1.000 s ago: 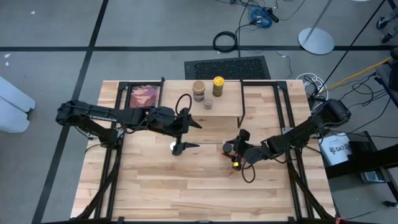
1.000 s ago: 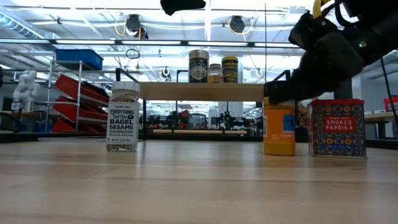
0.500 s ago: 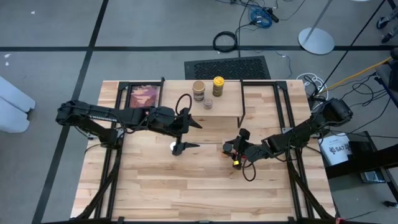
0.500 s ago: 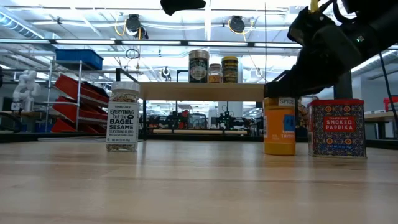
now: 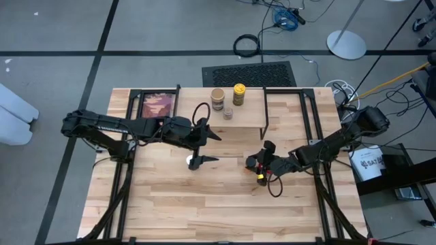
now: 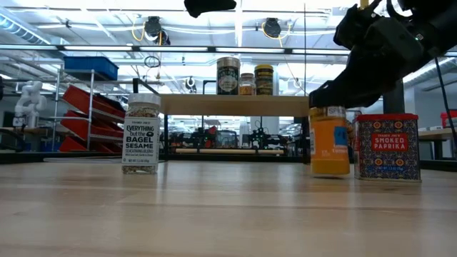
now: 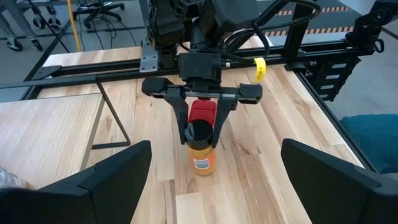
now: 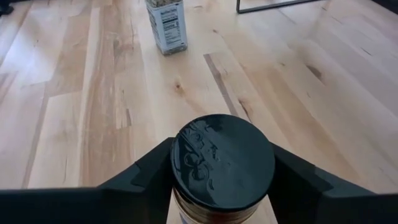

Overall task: Shelf spices
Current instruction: Remove the orange seasoning bottle from the shelf, then remove the golden seasoning bottle from the shelf

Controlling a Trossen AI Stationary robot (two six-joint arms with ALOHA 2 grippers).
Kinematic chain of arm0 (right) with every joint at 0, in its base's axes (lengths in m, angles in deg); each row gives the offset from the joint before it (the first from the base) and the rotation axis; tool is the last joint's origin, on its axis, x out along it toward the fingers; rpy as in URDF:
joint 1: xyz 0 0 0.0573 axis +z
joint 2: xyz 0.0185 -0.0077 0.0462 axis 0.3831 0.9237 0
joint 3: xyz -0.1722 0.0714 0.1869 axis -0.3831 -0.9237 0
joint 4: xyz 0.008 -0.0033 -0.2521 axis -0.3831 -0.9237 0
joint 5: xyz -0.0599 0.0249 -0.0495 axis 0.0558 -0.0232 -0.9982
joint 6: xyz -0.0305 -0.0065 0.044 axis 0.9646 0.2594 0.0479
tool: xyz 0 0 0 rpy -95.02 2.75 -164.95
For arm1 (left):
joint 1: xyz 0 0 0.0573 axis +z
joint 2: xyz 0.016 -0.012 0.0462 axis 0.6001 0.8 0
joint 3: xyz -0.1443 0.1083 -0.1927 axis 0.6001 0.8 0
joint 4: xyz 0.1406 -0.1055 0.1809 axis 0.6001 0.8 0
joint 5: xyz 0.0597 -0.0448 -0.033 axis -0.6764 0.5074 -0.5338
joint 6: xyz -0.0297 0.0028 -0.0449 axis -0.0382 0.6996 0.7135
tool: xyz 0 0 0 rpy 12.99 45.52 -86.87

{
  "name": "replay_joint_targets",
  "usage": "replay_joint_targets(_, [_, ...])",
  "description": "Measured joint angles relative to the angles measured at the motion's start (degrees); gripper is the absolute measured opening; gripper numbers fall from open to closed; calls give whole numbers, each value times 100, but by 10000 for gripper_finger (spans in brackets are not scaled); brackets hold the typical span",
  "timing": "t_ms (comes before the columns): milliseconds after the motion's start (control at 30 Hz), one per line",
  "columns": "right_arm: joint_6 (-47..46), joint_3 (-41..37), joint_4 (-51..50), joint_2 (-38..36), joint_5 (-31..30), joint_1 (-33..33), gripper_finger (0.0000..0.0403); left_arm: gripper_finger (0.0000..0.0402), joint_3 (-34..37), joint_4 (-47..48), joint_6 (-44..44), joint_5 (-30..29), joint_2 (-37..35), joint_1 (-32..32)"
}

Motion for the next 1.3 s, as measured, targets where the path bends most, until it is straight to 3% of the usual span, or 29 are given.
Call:
replay_joint_targets(467, [-57, 11, -176, -2, -2, -1, 208, 369, 0, -2, 2, 1, 0, 0])
replay_joint_targets(833, [-52, 11, -173, -2, -2, 0, 267, 369, 0, -4, 4, 1, 0, 1])
replay_joint_targets(1033, [130, 210, -221, 0, -12, -1, 277, 369, 0, -13, -1, 1, 0, 1])
replay_joint_targets(1300, [280, 1163, -1740, 0, -322, 0, 277, 369, 0, -68, -3, -21, 0, 0])
